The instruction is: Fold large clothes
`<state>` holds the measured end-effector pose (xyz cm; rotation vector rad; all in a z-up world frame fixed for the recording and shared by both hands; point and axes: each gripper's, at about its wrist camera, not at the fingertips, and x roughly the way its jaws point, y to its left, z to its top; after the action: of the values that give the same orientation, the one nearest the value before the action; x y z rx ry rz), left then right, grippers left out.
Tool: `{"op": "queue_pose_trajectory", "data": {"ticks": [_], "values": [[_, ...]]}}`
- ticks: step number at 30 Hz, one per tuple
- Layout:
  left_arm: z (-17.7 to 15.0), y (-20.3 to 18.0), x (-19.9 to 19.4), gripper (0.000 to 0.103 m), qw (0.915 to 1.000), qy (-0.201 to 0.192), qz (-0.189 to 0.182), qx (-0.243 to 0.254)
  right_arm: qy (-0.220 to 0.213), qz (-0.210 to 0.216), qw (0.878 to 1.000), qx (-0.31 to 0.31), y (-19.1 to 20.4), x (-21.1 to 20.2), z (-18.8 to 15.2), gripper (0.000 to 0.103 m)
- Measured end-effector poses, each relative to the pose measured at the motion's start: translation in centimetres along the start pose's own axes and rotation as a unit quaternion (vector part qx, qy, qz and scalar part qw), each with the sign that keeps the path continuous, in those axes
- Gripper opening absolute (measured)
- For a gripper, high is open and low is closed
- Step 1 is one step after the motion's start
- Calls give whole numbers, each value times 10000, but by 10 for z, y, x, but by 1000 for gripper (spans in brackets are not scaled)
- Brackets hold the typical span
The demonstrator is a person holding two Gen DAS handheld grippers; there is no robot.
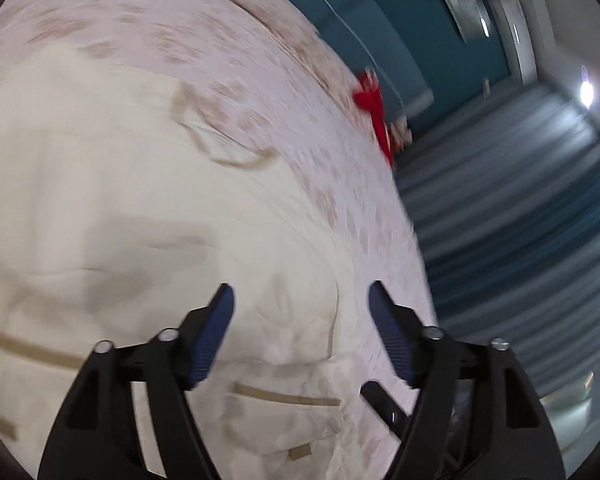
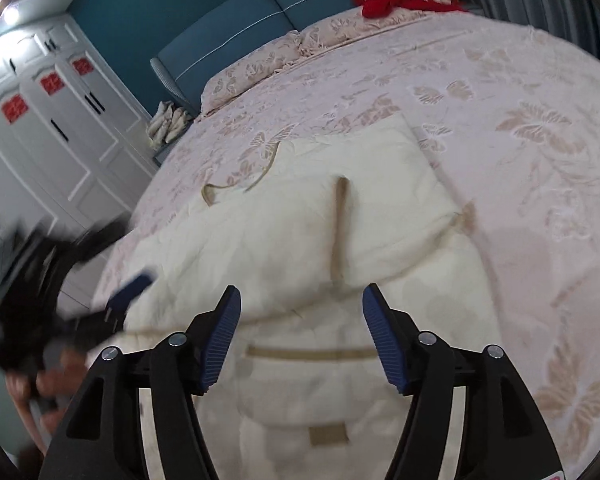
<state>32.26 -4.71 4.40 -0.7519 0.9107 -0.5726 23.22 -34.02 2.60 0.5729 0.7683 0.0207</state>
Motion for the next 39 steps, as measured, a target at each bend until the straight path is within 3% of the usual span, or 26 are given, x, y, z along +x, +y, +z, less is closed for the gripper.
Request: {"op": "queue_pose_trajectory", "data": {"ticks": [3,6,8,9,11,12,13,14,16,17,19,21,24,27,34,39], "values": [[18,49,-41,74,9975,-438,297,-466,96,-196,9997,93,-2,25,8,66],[29,108,-75,74,9884,-817,774,-1018,51,-582,9981,177,-10,39,11,66],[36,147,-88,73,9796,-957,983,-1465,72,-621,9977,274,-16,46,11,66],[38,164,-94,72,9750,-1031,1006,-1692,131,-545,9979,328,-18,49,9,60],[42,183,-95,66,9706,-1040,983,-1935,308,-366,9984,309,-13,57,9,32],[45,193,-92,62,9683,-1031,896,-2089,357,-367,9984,225,-8,59,12,13],[45,196,-94,61,9669,-1021,850,-2177,300,-320,9989,152,-1,55,18,7],[48,203,-91,53,9637,-1021,816,-2326,174,-223,9995,102,5,48,24,7],[52,209,-91,27,9602,-1048,897,-2427,-232,93,9997,11,20,18,47,5],[56,208,-93,10,9587,-1063,1046,-2420,-390,207,9990,-19,24,5,57,5],[60,198,-100,9,9610,-1190,1076,-2251,-676,403,9966,-247,35,-19,76,4],[60,178,-101,7,9674,-1256,1221,-1829,-764,-96,9942,-751,41,-22,76,4],[53,152,-95,6,9679,-1393,1735,-1169,-215,-904,9927,-767,10,21,56,4],[39,159,-79,6,9667,-1154,1996,-1108,196,-1353,9880,-714,-19,55,30,4],[23,164,-62,6,9616,-1041,2487,-524,387,-1537,9852,-647,-36,83,8,3],[21,156,-47,8,9535,-933,2867,-29,476,-1329,9888,-477,-40,78,10,3]]}}
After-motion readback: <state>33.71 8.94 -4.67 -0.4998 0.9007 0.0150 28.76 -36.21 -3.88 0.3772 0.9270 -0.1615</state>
